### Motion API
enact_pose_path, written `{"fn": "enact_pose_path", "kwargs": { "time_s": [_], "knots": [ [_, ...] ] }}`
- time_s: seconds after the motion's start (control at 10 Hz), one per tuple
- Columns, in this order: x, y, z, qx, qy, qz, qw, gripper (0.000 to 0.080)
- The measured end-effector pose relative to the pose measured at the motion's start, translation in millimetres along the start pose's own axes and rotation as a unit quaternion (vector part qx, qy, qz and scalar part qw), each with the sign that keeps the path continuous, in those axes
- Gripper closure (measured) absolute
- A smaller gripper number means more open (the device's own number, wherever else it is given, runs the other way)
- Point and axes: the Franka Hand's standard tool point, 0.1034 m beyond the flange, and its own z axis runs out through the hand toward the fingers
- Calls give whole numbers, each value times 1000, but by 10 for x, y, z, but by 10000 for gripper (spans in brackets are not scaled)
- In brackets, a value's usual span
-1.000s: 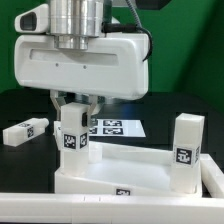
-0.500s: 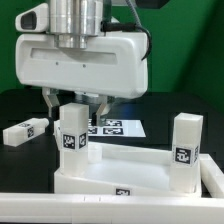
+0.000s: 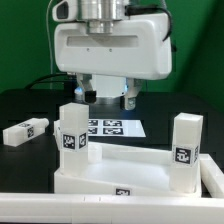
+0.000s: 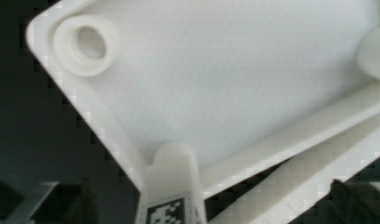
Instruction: Assemble desk
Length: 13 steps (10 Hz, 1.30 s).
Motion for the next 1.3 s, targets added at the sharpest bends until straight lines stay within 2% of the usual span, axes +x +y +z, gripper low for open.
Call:
{"fn": "enact_pose_path", "kwargs": {
  "time_s": [0.7,0.8,0.9,1.0,1.1,1.3],
  "knots": [
    [-31,-5,17,0,-1,9,1000,150],
    [-169,5,21,2,-1,60,998,150],
    [-386,45,65,-3,-7,91,996,150],
    [-519,72,125,-8,-12,103,995,150],
    [-565,77,158,-7,-12,106,994,150],
    [-555,61,150,-5,-13,105,994,150]
  ]
}}
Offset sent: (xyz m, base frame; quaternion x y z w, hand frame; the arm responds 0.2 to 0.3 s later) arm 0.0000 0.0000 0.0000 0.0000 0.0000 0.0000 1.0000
